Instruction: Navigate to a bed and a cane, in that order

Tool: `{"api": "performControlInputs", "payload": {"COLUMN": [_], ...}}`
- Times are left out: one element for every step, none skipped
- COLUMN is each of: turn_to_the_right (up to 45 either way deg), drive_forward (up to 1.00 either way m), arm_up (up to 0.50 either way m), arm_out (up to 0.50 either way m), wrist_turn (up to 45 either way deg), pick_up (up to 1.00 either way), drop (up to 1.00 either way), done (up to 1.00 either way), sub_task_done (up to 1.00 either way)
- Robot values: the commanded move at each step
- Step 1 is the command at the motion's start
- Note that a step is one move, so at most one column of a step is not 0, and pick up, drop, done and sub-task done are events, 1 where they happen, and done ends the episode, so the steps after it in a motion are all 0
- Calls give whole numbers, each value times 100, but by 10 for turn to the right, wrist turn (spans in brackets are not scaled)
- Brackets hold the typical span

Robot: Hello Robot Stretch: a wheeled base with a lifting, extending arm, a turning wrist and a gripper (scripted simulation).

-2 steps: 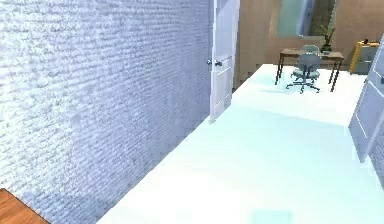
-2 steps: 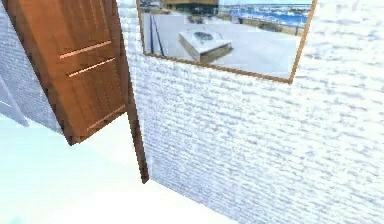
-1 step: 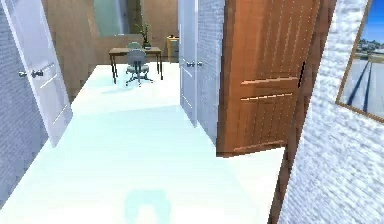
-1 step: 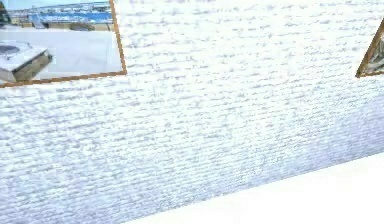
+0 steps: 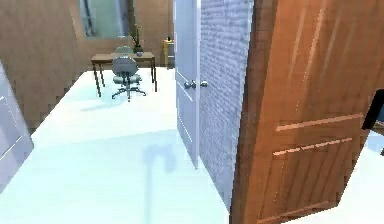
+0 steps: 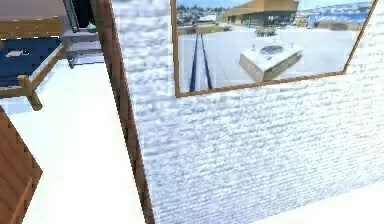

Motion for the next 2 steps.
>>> {"api": "performControlInputs", "payload": {"turn_to_the_right": [390, 0], "drive_forward": [0, 5], "arm_up": [0, 0], "arm_out": [0, 0], "wrist_turn": [0, 0], "pick_up": [0, 0], "drop": [0, 0], "done": [0, 0], "sub_task_done": [0, 0]}}
